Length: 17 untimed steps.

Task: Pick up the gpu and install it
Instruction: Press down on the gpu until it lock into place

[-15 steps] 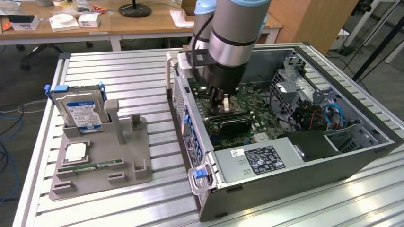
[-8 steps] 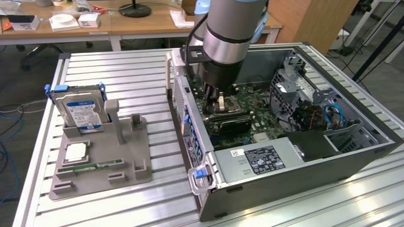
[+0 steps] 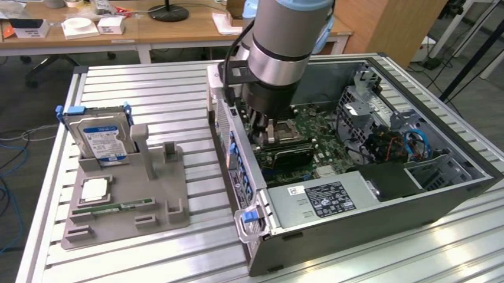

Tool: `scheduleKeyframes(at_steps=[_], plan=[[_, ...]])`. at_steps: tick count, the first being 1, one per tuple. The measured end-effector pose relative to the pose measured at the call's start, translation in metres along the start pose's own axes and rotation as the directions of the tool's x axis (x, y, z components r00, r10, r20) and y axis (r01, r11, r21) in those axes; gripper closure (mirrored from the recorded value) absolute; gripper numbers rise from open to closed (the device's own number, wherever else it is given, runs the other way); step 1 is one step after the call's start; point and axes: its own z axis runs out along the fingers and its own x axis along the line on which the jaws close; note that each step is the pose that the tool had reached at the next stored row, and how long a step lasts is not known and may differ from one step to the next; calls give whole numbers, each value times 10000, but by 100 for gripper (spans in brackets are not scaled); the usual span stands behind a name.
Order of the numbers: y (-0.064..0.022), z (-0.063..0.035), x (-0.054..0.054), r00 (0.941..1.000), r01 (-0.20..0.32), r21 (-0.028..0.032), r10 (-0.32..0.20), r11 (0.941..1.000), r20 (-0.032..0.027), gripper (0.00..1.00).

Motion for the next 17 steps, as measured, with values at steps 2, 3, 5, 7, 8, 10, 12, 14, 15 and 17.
scheduleKeyframes(at_steps=[2, 3, 5, 7, 8, 10, 12, 14, 15, 17], plan=[[5, -7, 39, 10000, -4, -21, 4, 10000, 26, 89], [7, -10, 51, 10000, -8, -44, 8, 10000, 31, 89], [26, -10, 58, 10000, -17, -67, 18, 10000, 35, 89], [43, -10, 58, 10000, -33, -113, 33, 9999, 32, 89], [43, -11, 59, 10000, -33, -120, 34, 9999, 30, 89], [47, -11, 59, 10000, -37, -128, 37, 9999, 30, 89], [54, -8, 61, 10000, -41, -151, 41, 9999, 28, 89], [57, -4, 62, 10000, -43, -163, 44, 9999, 23, 89], [58, 2, 64, 10000, -46, -163, 46, 9999, 21, 89], [59, 34, 69, 10000, -80, -164, 80, 9998, 34, 89]])
